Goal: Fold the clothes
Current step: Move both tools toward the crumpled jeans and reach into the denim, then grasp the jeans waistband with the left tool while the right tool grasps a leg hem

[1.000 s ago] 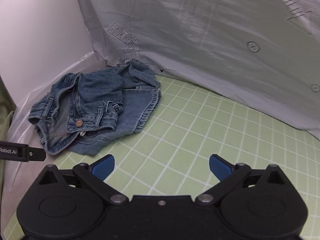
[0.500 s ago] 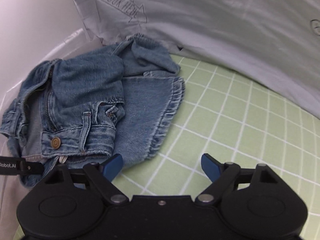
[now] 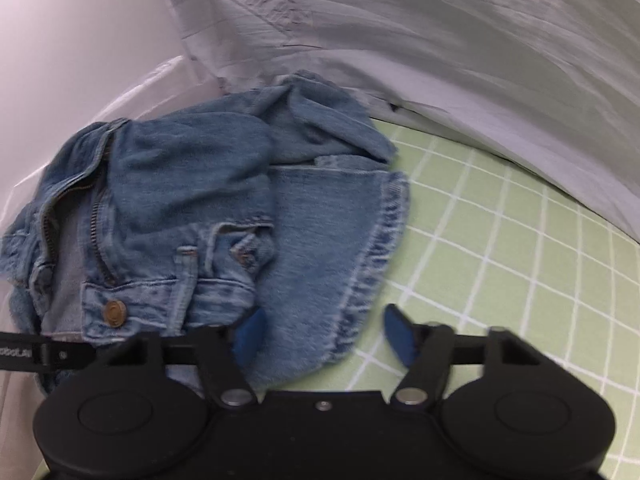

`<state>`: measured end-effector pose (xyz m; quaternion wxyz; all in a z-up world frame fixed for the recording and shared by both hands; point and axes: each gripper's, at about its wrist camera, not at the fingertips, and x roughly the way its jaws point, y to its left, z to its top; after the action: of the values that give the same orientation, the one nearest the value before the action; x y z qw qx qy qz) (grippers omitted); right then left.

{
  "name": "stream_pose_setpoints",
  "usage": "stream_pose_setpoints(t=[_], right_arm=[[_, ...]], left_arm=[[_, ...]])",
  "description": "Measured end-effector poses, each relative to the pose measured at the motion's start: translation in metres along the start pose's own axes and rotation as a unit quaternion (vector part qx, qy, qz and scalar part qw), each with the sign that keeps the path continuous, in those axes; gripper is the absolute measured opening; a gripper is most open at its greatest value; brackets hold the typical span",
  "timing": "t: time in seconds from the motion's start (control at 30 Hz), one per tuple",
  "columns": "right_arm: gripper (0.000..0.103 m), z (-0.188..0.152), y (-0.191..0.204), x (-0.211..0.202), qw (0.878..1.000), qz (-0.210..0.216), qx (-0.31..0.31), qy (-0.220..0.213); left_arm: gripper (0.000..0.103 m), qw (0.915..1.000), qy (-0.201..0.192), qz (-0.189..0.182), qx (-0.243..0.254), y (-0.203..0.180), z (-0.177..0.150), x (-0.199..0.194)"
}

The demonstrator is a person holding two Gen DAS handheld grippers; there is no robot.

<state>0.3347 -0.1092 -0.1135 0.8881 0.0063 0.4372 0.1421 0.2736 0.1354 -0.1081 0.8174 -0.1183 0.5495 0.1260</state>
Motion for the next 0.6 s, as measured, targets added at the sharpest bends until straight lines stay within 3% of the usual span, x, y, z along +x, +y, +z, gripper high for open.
stream_pose_setpoints(t=[0.03,0.07,0.27,0.6], right_arm=[[0.033,0.0,0.001,0.0,1.0,0.013,-0.005,0.0],[0.007,0.0,0.0,0.0,1.0,0.021,-0.004,0.002],[0.005,-0.023,-0.003,-0.023,1.0,0.017,-0.006,0.001],[0.004,-0.122,-0.034,-0.134,0.999,-0.025,0.046,-0.001]], left_arm=[[0.085,1.0,0.001,0.002,0.0,-0.001,-0.001,-0.001],[0.085,1.0,0.001,0.005,0.0,-0.001,-0.002,-0.003],[0.084,1.0,-0.001,0.003,0.003,-0.005,-0.014,-0.031],[0.084,0.9972,-0.008,-0.048,0.057,-0.029,-0.087,-0.1]])
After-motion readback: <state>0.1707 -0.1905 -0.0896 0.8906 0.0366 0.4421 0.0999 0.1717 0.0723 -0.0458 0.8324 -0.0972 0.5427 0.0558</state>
